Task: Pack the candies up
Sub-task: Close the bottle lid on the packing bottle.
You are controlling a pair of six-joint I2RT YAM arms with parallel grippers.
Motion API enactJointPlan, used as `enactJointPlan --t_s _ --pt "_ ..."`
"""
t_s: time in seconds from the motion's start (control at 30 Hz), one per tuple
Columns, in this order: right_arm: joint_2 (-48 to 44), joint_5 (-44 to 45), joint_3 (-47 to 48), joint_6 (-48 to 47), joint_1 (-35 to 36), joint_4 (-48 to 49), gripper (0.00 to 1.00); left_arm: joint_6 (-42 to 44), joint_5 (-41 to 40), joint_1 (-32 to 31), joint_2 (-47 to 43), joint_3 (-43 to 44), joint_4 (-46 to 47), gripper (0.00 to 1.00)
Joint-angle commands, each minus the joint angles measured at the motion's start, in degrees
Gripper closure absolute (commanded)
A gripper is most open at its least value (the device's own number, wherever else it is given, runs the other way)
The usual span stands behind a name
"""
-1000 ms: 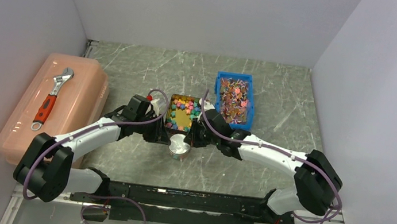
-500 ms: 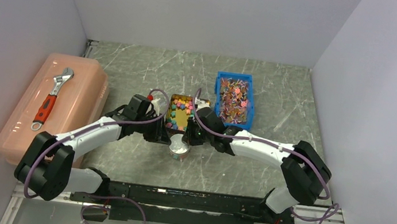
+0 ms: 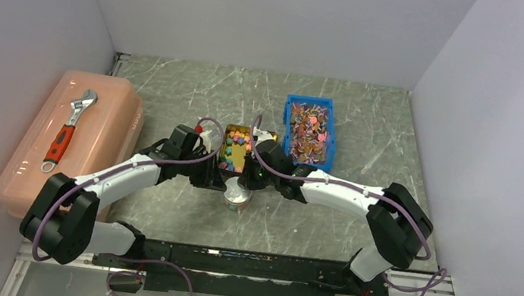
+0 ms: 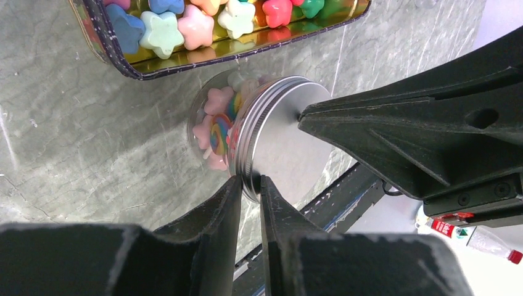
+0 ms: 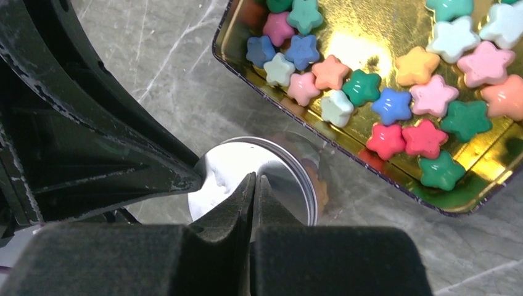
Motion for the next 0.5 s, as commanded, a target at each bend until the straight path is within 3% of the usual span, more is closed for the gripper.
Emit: enactJointPlan --t_s 0.0,0.23,0.47 --pt "4.77 -1.44 0.73 -1.88 0.25 -2.76 1.00 1.41 -2.55 -0.46 1.26 -2.24 0.38 0.77" --pt "7.48 -4.65 1.39 -1.35 1.38 -1.93 1.00 1.24 -3.03 -0.46 1.11 -3.24 0.58 0.78" --pt "4.43 -4.65 -1.89 -0.36 2.33 -2.49 1.00 0.80 -3.27 -0.46 -0.23 -4.06 0.87 0.78"
